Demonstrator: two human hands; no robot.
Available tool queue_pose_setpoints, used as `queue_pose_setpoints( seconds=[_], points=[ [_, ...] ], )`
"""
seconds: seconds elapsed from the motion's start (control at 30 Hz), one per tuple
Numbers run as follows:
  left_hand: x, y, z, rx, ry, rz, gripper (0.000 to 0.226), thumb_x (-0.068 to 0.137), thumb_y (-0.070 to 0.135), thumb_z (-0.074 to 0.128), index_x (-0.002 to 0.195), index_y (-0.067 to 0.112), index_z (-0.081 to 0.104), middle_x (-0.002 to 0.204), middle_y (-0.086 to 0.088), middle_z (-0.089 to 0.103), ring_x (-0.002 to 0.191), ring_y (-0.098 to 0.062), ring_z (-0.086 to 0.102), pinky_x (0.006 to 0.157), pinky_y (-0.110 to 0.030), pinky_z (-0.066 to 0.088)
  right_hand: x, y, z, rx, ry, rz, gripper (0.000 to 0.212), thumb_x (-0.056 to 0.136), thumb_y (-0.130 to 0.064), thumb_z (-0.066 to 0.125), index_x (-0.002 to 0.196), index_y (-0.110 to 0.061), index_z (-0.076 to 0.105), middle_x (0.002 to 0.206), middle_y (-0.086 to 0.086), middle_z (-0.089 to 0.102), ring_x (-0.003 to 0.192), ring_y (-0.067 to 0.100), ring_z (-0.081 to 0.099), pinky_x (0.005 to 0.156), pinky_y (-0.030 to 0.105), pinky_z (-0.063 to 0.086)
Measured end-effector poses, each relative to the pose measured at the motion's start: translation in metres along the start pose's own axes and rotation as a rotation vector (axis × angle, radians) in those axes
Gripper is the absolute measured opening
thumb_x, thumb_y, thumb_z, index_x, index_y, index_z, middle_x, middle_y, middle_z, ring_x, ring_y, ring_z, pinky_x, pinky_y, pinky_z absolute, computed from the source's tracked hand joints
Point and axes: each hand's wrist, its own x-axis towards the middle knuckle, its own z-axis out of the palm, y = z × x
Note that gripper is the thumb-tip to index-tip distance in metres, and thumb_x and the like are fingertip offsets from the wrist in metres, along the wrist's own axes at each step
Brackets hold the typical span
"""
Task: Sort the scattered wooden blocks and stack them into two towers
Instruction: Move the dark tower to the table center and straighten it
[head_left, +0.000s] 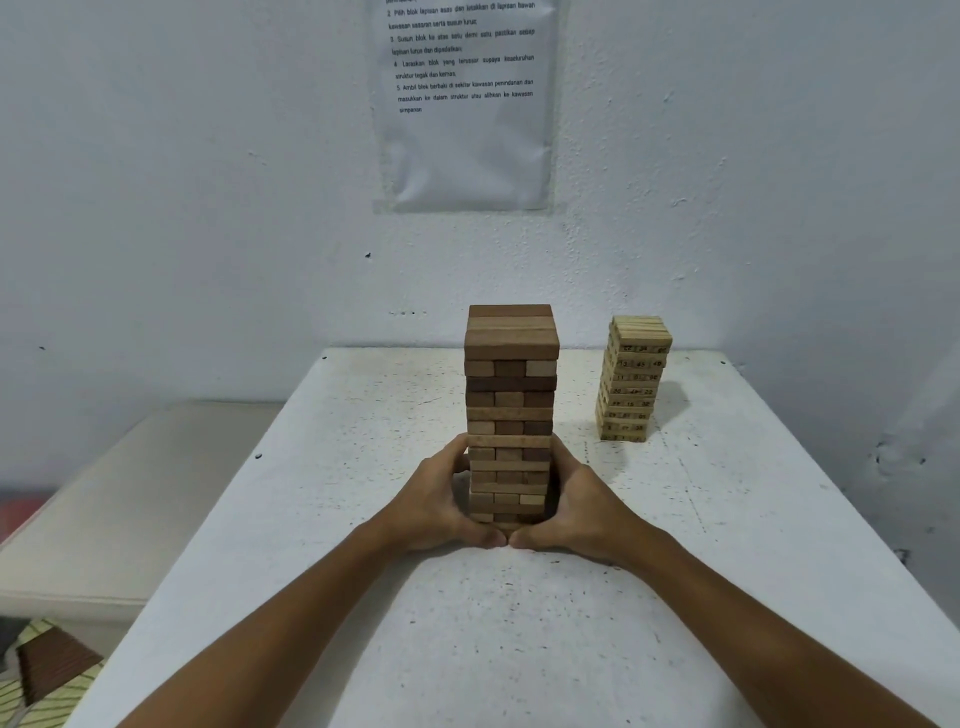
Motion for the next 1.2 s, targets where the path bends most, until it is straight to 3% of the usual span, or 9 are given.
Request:
queue_pose_setpoints(
  seconds=[0.3,0.4,0.53,0.6,0.73,0.87,0.93,1.07,1.2],
  points=[
    [-0.014,0.015,-0.007,0.001,-0.102,0.003,0.095,0.054,0.032,0.095,0.131,0.040,0.040,0.121,0.032,0.057,0.116,0.007,0.053,0.088,-0.011,0.046,-0.011,-0.004,-0.007,-0.030,-0.075,0.064,0.131,0.060,-0.021,0.089,0.152,-0.043,-0.003,0.140,-0.017,0.048,0.126,0.004,0.050,0.100,0.028,0.049],
    [-0.021,0.011,-0.018,-0.046,-0.074,-0.005,0.100,0.068,0.073,0.066,0.151,0.037,0.022,0.151,0.017,0.038,0.139,-0.008,0.036,0.109,-0.033,0.037,-0.027,-0.008,-0.017,0.037,-0.011,0.050,0.105,0.076,-0.010,0.071,0.152,-0.040,0.005,0.144,-0.018,0.040,0.133,0.004,0.040,0.105,0.021,0.041],
    [-0.020,0.025,-0.033,-0.158,0.149,-0.118,0.103,0.058,0.097,0.037,0.144,0.040,0.031,0.146,0.018,0.037,0.139,-0.007,0.035,0.108,-0.024,0.029,-0.032,-0.036,-0.026,0.261,0.305,-0.016,0.055,0.096,-0.012,0.055,0.144,-0.029,0.035,0.136,-0.002,0.054,0.127,0.012,0.050,0.106,0.030,0.043],
    [-0.023,0.052,-0.030,-0.185,0.243,-0.023,0.090,0.067,0.094,0.026,0.141,0.043,0.034,0.146,0.016,0.041,0.136,-0.004,0.038,0.111,-0.029,0.028,-0.029,-0.060,-0.024,0.339,0.397,-0.050,0.046,0.099,-0.031,0.046,0.144,-0.027,0.038,0.142,0.000,0.050,0.131,0.012,0.047,0.111,0.037,0.039],
    [-0.013,0.104,-0.025,-0.389,0.485,0.064,0.054,0.098,0.059,0.021,0.138,0.030,0.043,0.142,0.010,0.048,0.136,-0.006,0.039,0.118,-0.037,0.025,-0.018,-0.106,-0.012,0.390,0.452,-0.100,0.076,0.086,-0.069,0.035,0.150,-0.029,0.029,0.156,-0.008,0.033,0.142,0.005,0.030,0.120,0.035,0.022],
    [-0.002,0.132,-0.017,-0.485,0.625,0.076,0.052,0.103,0.046,0.022,0.143,0.020,0.045,0.145,0.008,0.049,0.136,-0.003,0.037,0.115,-0.025,0.022,-0.010,-0.129,-0.003,0.434,0.477,-0.125,0.070,0.092,-0.069,0.022,0.150,-0.030,0.030,0.153,-0.017,0.033,0.139,-0.006,0.027,0.115,0.018,0.018],
    [0.000,0.137,-0.013,-0.515,0.609,0.043,0.056,0.102,0.049,0.021,0.146,0.020,0.041,0.149,0.008,0.044,0.139,-0.003,0.034,0.110,-0.021,0.020,-0.008,-0.132,-0.001,0.466,0.468,-0.131,0.046,0.099,-0.056,0.017,0.124,-0.041,0.053,0.123,-0.033,0.056,0.114,-0.023,0.045,0.097,0.003,0.029],
    [-0.001,0.142,-0.008,-0.568,0.527,-0.007,0.064,0.097,0.061,0.016,0.145,0.026,0.041,0.148,0.005,0.045,0.139,-0.010,0.036,0.117,-0.031,0.021,-0.007,-0.134,0.004,0.495,0.428,-0.127,0.056,0.099,-0.056,0.012,0.102,-0.037,0.065,0.101,-0.025,0.069,0.099,-0.015,0.059,0.086,0.013,0.040],
    [-0.004,0.147,-0.001,-0.589,0.521,0.023,0.048,0.101,0.053,0.016,0.102,0.042,0.062,0.108,0.013,0.069,0.106,0.001,0.061,0.100,-0.027,0.041,-0.007,-0.135,0.007,0.531,0.408,-0.110,0.063,0.088,-0.069,0.016,0.112,-0.036,0.064,0.107,-0.015,0.070,0.103,-0.004,0.063,0.094,0.022,0.045]
  ],
)
